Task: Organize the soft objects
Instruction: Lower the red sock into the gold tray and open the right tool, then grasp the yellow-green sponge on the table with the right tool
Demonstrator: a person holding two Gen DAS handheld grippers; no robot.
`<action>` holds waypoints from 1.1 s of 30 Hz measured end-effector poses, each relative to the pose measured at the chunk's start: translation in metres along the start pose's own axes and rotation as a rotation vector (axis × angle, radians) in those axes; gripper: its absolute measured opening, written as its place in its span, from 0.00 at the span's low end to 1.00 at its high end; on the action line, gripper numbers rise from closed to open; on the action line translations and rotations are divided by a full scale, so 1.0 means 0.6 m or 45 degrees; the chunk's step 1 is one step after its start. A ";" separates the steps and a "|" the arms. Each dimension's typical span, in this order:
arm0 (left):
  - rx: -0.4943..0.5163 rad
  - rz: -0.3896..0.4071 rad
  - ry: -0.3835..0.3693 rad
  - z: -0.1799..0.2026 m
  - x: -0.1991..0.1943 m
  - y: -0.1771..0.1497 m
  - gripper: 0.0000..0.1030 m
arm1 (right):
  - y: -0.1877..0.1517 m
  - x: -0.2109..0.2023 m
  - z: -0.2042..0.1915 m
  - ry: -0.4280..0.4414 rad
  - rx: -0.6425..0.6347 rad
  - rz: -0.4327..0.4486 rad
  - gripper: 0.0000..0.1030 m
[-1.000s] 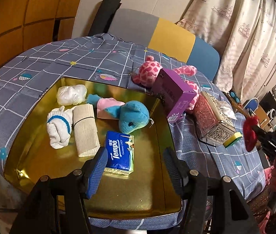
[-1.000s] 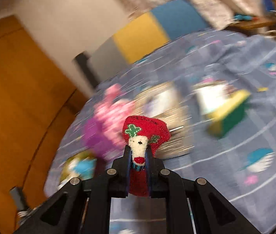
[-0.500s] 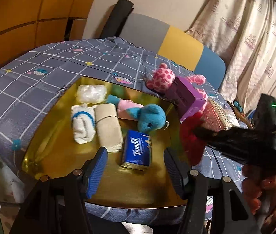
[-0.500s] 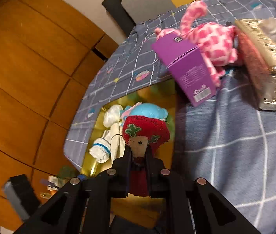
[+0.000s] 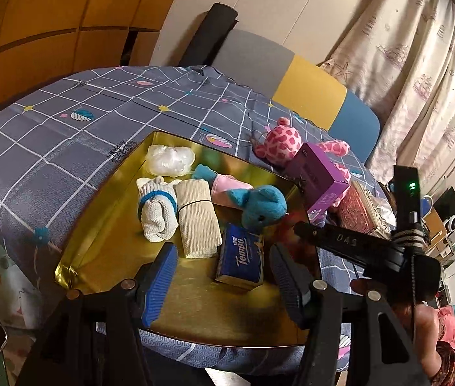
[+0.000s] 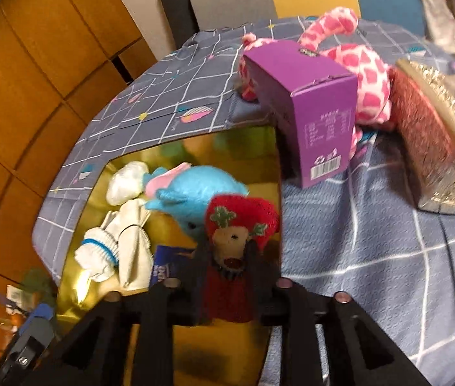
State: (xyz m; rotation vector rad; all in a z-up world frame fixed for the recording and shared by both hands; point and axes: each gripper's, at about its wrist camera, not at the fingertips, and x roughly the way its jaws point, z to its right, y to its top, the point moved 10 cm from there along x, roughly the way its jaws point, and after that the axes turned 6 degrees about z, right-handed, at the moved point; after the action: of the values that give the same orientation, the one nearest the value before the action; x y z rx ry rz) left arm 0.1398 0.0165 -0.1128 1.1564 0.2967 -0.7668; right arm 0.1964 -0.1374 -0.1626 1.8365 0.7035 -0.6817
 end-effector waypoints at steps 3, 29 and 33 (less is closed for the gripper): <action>0.005 -0.002 -0.007 0.003 0.002 -0.003 0.59 | 0.007 -0.018 -0.002 0.019 -0.009 0.038 0.39; 0.197 -0.028 -0.155 0.098 0.004 -0.044 0.59 | 0.021 -0.149 0.103 -0.033 0.103 0.251 0.42; 0.226 -0.038 -0.162 0.110 0.004 -0.051 0.59 | 0.003 -0.155 0.142 -0.056 0.146 0.232 0.42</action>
State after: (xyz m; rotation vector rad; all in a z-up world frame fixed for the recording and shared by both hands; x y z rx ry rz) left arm 0.1100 -0.0496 -0.1095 1.2658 0.1416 -0.9034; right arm 0.1238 -0.2320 -0.1221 1.9561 0.4693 -0.6516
